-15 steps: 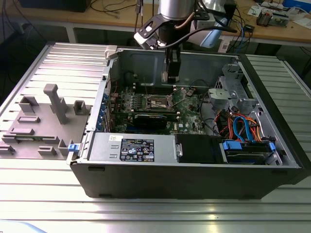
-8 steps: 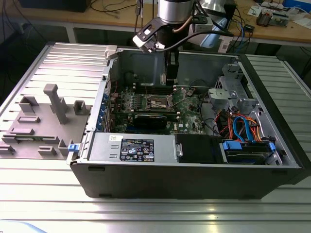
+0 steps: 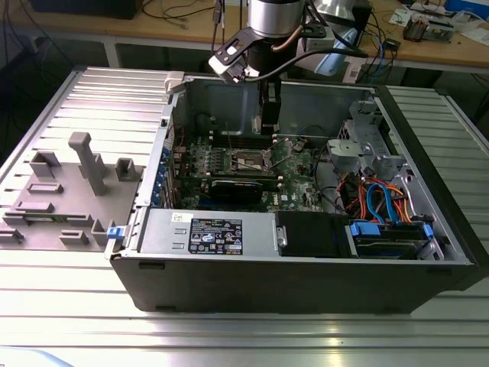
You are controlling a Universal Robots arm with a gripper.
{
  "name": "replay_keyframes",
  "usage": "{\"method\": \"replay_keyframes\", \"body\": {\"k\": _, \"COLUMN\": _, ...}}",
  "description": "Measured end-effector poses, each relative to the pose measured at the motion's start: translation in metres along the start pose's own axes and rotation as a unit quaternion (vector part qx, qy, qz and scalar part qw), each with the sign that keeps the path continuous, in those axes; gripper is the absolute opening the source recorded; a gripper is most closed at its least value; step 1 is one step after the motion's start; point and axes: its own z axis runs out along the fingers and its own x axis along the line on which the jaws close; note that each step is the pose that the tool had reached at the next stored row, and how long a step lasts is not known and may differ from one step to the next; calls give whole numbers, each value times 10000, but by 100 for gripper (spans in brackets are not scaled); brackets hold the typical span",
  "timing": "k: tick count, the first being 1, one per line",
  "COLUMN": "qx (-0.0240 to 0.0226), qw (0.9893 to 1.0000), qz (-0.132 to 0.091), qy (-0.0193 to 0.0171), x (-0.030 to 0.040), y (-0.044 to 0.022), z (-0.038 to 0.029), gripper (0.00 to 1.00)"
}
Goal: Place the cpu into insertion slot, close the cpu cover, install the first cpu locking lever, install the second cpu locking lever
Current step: 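Place the cpu into insertion slot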
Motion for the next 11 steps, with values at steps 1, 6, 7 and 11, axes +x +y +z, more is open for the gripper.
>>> {"method": "replay_keyframes", "body": {"k": 1, "qx": 0, "qw": 10000, "qz": 0, "qy": 0, "x": 0, "y": 0, "z": 0, "gripper": 54}}
{"method": "replay_keyframes", "body": {"k": 6, "qx": 0, "qw": 10000, "qz": 0, "qy": -2, "x": 12, "y": -4, "z": 71, "gripper": 54}}
{"method": "replay_keyframes", "body": {"k": 7, "qx": 0, "qw": 10000, "qz": 0, "qy": -3, "x": 14, "y": -7, "z": 93, "gripper": 54}}
{"method": "replay_keyframes", "body": {"k": 11, "qx": 0, "qw": 10000, "qz": -16, "qy": -2, "x": 20, "y": -18, "z": 175, "gripper": 54}}
